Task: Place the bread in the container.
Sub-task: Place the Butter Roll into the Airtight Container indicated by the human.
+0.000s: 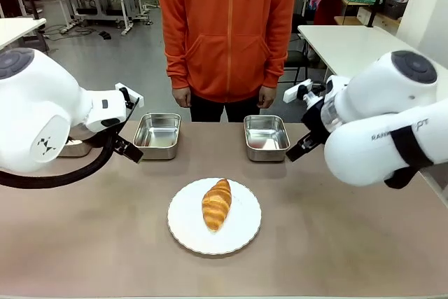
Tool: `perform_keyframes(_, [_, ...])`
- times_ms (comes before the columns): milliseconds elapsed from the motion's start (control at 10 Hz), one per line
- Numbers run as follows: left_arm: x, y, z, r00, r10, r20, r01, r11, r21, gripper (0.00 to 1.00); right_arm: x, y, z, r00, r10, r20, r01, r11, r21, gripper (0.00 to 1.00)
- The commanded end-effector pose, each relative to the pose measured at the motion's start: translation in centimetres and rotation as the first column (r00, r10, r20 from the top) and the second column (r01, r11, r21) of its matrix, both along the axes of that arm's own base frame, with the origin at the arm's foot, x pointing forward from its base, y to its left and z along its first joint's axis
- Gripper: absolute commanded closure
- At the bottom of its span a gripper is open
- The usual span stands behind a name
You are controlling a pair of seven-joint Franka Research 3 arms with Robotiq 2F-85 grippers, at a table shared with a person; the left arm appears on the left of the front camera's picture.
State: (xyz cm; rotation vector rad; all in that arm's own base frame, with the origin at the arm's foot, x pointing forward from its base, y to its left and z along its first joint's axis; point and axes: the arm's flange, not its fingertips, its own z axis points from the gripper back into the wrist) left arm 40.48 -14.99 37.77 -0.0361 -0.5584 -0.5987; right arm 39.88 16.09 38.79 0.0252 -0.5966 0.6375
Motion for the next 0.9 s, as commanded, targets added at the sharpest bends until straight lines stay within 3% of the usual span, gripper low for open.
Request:
perform_keyframes(0, [0.7,2.6,5.4,0.999,-0.031,-0.009,0.031,0.998,-0.063,0.00,1.0,-3.0,5.5,1.000,0.000,0.022,-0.001,0.998,0.069,0.00])
perform_keyframes(200, [2.4,7.1,10.6,0.997,-0.078,-0.027,0.073,0.989,-0.132,0.00,2.2,-7.4,9.7,0.999,-0.030,0.046,0.024,0.994,0.108,0.00])
perform_keyframes(400, [4.1,14.0,14.2,0.977,-0.206,-0.060,0.189,0.960,-0.208,0.00,3.6,-14.7,12.3,0.999,-0.009,0.040,0.002,0.986,0.165,0.00])
perform_keyframes(600, [6.0,20.7,14.7,0.920,-0.384,-0.075,0.343,0.885,-0.315,0.00,4.2,-21.9,13.3,0.995,0.071,0.069,-0.084,0.972,0.219,0.00])
perform_keyframes(800, [6.8,27.0,14.1,0.885,-0.466,0.002,0.426,0.807,-0.409,0.00,4.6,-27.2,12.3,0.977,0.180,0.116,-0.204,0.944,0.258,0.00])
